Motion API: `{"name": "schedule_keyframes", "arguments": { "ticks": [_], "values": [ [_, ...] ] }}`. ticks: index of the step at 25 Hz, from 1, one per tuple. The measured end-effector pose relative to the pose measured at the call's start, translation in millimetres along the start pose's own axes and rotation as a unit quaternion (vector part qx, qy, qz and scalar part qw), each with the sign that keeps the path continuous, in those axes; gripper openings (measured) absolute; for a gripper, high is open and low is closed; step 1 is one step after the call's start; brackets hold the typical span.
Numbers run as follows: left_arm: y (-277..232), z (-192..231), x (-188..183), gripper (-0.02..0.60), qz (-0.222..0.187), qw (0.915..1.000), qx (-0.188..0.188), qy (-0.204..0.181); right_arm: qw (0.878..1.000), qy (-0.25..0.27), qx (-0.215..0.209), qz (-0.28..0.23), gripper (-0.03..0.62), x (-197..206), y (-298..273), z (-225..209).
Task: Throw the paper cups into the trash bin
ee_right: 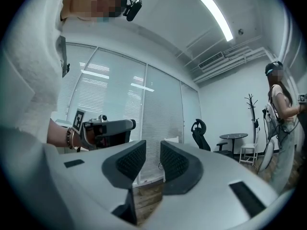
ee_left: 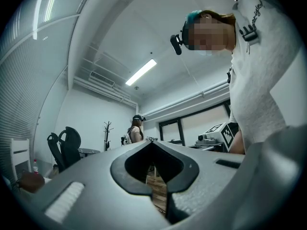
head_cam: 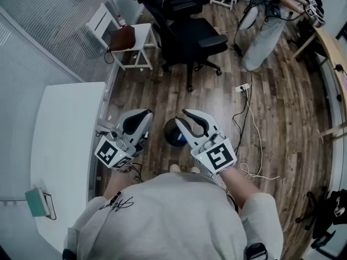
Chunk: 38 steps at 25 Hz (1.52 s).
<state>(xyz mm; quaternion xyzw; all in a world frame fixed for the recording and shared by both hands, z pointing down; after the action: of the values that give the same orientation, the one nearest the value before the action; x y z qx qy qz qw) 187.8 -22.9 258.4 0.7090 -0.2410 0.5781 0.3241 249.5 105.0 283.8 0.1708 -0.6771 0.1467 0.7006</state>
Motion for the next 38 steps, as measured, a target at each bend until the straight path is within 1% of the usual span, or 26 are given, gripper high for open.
{"name": "schedule_keyframes", "arguments": {
  "ticks": [5,15,22,28,34,38],
  "values": [
    [3,-3,2,0.003,-0.001,1.0,0.001,0.002,1.0,-0.015,0.005,-0.003,0.065,0,0,3],
    [4,-5,0,0.003,-0.002,1.0,0.003,0.0,1.0,-0.025,0.002,-0.013,0.04,-2,-3,5],
    [8,-8,-1,0.003,0.005,1.0,0.007,0.002,1.0,-0.022,-0.001,-0.02,0.028,-4,-4,8],
    [9,-7,-3,0.003,-0.006,1.0,0.002,0.008,1.0,-0.028,-0.004,-0.011,0.025,-3,-2,10],
    [11,-13,-2,0.003,0.001,1.0,0.007,0.005,0.999,-0.027,-0.004,-0.018,0.023,-2,0,12],
    [13,-14,-2,0.003,-0.006,1.0,0.003,0.008,0.999,-0.027,0.0,-0.017,0.018,-1,0,12]
  ]
}}
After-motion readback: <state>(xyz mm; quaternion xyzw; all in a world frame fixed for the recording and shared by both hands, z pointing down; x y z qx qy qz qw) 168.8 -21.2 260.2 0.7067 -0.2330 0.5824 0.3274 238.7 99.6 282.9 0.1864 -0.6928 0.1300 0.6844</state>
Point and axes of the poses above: the fingertips, and each gripper's own axes: y backward along the fingers, z to its left, x out of its underside, the point moved 4 cm from there along y, backward along the fingers, and after that the axes turned 13 degrees about x, right-handed, at the moved point
